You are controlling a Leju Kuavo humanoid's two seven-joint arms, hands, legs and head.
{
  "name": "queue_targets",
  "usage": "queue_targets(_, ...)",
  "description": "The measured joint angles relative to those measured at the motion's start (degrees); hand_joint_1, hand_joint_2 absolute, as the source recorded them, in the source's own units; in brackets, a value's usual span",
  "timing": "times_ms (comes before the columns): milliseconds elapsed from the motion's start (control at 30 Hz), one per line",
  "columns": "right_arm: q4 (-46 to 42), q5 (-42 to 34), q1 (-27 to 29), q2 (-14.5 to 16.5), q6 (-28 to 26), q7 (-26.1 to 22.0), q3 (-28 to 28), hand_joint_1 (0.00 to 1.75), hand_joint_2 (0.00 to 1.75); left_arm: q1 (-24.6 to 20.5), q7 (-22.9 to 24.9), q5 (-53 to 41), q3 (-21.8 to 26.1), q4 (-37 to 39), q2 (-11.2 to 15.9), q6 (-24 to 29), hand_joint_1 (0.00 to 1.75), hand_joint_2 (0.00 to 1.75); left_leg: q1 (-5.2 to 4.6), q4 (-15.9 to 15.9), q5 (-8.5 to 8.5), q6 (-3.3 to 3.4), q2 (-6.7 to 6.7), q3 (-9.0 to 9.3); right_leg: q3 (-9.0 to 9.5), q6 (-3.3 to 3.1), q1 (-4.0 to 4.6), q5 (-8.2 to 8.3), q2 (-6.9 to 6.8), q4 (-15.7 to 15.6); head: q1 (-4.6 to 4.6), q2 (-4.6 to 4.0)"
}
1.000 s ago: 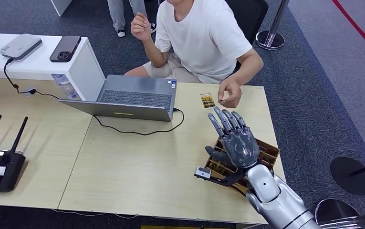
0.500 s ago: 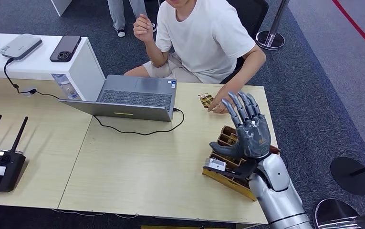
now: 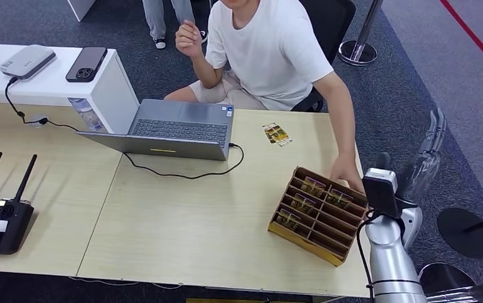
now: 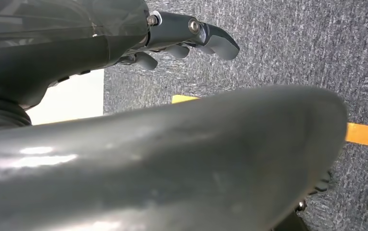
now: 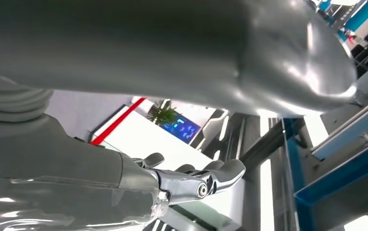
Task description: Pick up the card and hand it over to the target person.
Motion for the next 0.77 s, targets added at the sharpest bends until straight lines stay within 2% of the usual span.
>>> queue_targets(100,0.4,-1.7,0.2,-0.9,0.1,0.3,-1.3,0.00,0.00,0.0,0.0,0.0,0.0,0.0,-0.1,0.0,0.00,0.00,0.00,0.0,0.00,0.01,0.01,0.01,0.00,0.01,0.00,0.00,0.01,0.0,0.00,0.00)
queue_targets(267,5.4,-7.2,-1.0,-2.6,3.5,1.2,-5.3,0.00,0.00,-0.1,-0.1,0.0,-0.1,0.1,-0.1,-0.1,0.00,0.00,0.01,0.0,0.00,0.01,0.01,0.03,0.04,0.02,0.01,0.01,0.01,0.0,0.00,0.00)
queue_targets(533,18.5,-20.0,-1.4,-6.8,10.5,0.8,-16.7,0.00,0.00,-0.1,-0.1,0.0,-0.5,0.0,-0.1,0.0,0.00,0.00,0.02,-0.1,0.03,0.02,-0.12,0.06,0.14,0.01,0.02,0.02,-0.12,-0.1,0.00,0.00)
queue_targets(767,28.2,-23.5,1.8,-9.1,12.7,1.2,-24.8,0.00,0.00,-0.3,-0.2,0.0,-1.0,0.0,-0.1,-0.1,0.00,0.00,0.04,-0.1,0.00,0.01,-0.26,0.10,0.21,0.01,0.04,-0.01,-0.25,-0.2,0.00,0.00)
